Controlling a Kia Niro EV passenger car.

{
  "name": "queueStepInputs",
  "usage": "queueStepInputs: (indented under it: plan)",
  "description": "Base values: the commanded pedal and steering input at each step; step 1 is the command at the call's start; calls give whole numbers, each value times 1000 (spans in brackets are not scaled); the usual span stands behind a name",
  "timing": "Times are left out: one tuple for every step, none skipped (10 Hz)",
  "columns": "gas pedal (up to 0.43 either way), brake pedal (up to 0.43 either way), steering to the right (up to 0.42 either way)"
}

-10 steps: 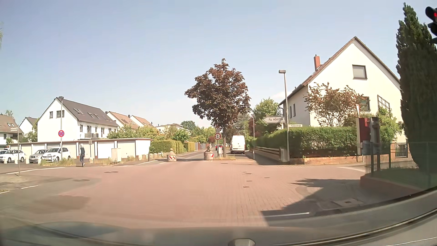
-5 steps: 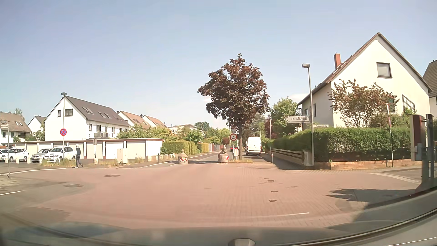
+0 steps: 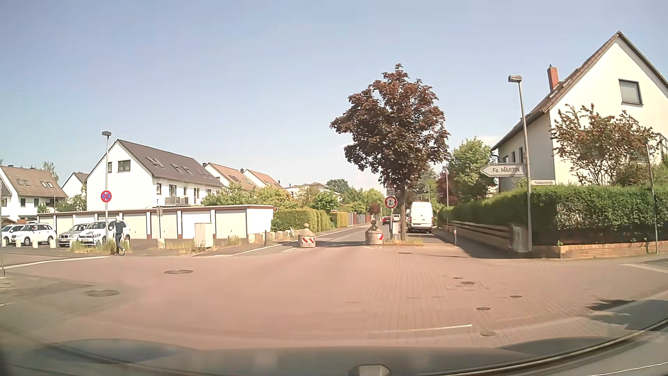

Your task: Follow the waypoints while adhering to traffic rules and regulations

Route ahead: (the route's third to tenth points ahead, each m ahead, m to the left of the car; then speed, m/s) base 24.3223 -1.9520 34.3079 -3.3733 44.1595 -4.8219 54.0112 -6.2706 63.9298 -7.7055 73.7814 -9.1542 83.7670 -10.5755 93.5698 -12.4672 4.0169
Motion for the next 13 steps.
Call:
queueStepInputs:
  plan:
    - [260,0,-152]
    - [260,0,-152]
    - [260,0,-150]
    - [260,0,-147]
    - [248,0,-139]
    - [240,0,-127]
    - [220,0,-118]
    - [189,0,-108]
    - [157,0,-97]
    - [150,0,-80]
    - [138,0,-57]
    - [138,0,-30]
    - [110,0,-6]
